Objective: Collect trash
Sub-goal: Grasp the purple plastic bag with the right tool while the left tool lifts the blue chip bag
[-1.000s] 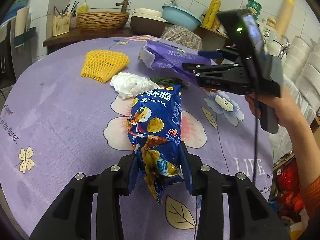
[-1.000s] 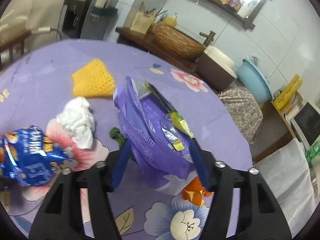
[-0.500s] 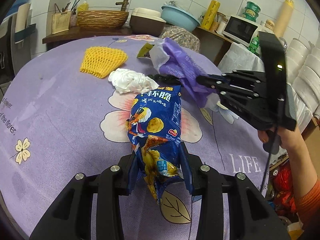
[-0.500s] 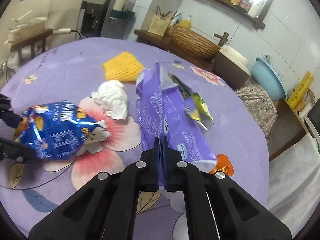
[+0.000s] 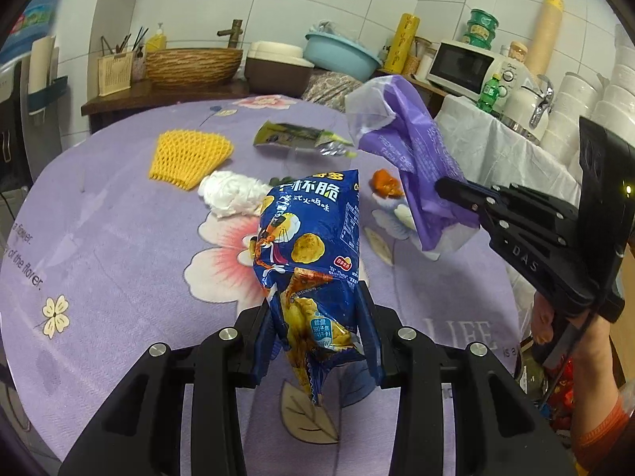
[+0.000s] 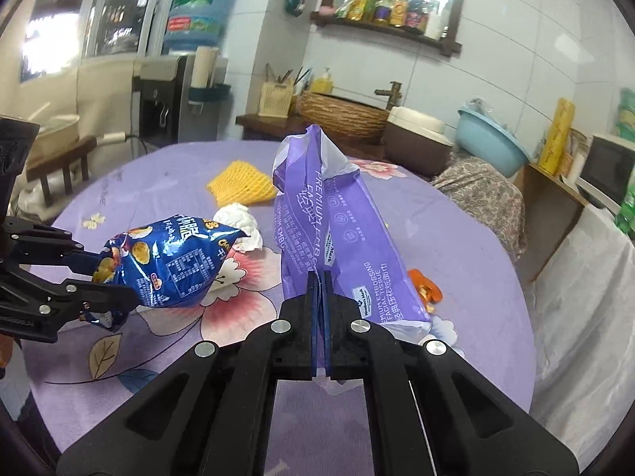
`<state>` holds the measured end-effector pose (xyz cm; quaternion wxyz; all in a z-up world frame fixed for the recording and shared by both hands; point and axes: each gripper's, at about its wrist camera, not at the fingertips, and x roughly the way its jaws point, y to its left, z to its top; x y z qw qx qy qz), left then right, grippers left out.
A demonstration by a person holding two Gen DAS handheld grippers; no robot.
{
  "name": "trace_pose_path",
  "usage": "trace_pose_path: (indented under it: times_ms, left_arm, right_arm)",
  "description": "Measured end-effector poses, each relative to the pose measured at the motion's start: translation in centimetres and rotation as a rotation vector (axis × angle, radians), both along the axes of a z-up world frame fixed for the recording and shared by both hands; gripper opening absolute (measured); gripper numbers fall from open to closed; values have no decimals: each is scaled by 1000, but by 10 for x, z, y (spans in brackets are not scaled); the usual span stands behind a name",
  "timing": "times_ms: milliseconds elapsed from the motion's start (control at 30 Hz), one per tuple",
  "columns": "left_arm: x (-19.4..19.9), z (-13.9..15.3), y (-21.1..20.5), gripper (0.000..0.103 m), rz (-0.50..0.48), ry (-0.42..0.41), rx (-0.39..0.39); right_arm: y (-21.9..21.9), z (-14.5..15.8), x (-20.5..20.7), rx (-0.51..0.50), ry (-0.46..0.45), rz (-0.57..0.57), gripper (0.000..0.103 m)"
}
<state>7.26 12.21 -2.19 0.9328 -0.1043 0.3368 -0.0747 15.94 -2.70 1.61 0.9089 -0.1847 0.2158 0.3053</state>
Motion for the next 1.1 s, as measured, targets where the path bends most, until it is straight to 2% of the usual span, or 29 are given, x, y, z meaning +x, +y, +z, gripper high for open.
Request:
trace_pose_path:
  times_ms: [400,567,800,1100]
  left_arm:
    - [12,21,-70,37,-138,-72,15]
    - [24,25,-110,37,-217,-94,7]
    - [40,25,-165,37,-312,-102,8]
    - [52,16,-218,37,-403,-79,-5]
  right_arm:
    - [-75,9,-29,136,-32,-176,3]
    - [-119,8,-40,193,-50,-298,3]
    - [-186,-3,-51,268,-28,-483,3]
    - [-257,-32,-62,244,-13,-696,3]
